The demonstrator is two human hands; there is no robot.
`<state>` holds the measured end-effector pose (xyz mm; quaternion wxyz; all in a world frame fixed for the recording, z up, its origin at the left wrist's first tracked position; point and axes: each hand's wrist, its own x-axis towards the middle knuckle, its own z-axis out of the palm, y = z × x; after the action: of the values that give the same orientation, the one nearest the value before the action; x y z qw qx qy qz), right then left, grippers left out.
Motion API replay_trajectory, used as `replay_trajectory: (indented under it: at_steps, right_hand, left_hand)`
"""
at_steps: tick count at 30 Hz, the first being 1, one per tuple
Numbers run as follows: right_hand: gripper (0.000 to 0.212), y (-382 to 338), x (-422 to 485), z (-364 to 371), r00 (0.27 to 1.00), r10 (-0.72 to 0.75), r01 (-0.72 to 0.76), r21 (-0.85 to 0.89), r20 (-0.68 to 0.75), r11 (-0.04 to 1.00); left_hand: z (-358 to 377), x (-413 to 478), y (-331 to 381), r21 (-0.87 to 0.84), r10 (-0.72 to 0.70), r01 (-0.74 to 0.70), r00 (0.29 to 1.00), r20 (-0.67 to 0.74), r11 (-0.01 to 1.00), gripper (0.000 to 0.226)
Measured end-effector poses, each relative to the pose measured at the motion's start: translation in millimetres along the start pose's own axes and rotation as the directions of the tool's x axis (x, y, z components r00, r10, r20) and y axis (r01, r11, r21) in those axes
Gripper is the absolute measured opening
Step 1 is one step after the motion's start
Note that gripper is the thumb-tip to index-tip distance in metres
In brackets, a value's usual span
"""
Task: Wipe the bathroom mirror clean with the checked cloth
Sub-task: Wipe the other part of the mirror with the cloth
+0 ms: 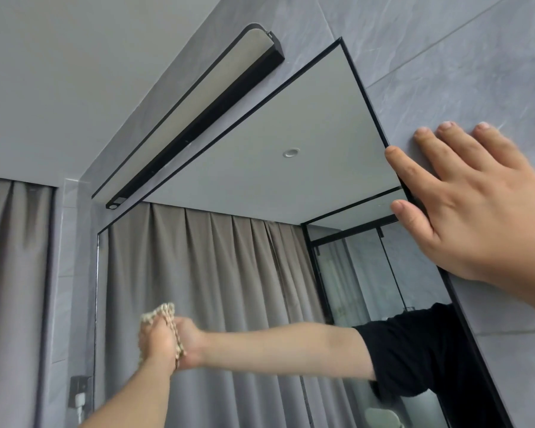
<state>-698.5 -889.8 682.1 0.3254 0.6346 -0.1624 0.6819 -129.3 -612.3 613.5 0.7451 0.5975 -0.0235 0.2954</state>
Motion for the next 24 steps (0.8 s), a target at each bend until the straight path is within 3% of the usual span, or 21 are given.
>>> replay_trajectory:
  at_steps: [5,8,13,15,17,20,24]
  right_hand:
    - [0.064,0,1,1,1.000,-0.005,0.005,-0.006,-0.005,1.000]
    - [0.064,0,0,2,1.000,-0.004,0.004,-0.007,-0.016,1.000]
    - [0.064,0,1,0,1.000,-0.003,0.003,-0.015,-0.001,1.000]
    - [0.064,0,1,-1,1.000,-0.005,0.005,-0.014,0.003,1.000]
    - [0.063,-1,1,-1,1.000,0.002,-0.002,-0.011,0.006,1.000]
    - [0.064,-1,0,-1,1.000,0.010,-0.009,-0.013,0.024,1.000]
    - [0.065,-1,2,-5,0.998,0.008,-0.006,-0.031,0.063,0.999]
  left_hand:
    - [23,-56,172,0.089,0.303,-0.328,0.929,0.214,0.941,0.085]
    - [41,-104,254,0.065,0.490,-0.513,0.845,0.214,0.856,0.072]
    - [76,-168,345,0.047,0.733,-0.802,0.566,0.377,0.595,0.062]
    - [80,-173,355,0.047,0.762,-0.841,0.511,0.396,0.539,0.062]
    - [76,-158,348,0.067,0.745,-0.819,0.549,0.378,0.569,0.061]
    - [64,-124,312,0.093,0.674,-0.727,0.671,0.308,0.681,0.059]
    - [38,-78,205,0.145,0.467,-0.496,0.863,0.192,0.856,0.058]
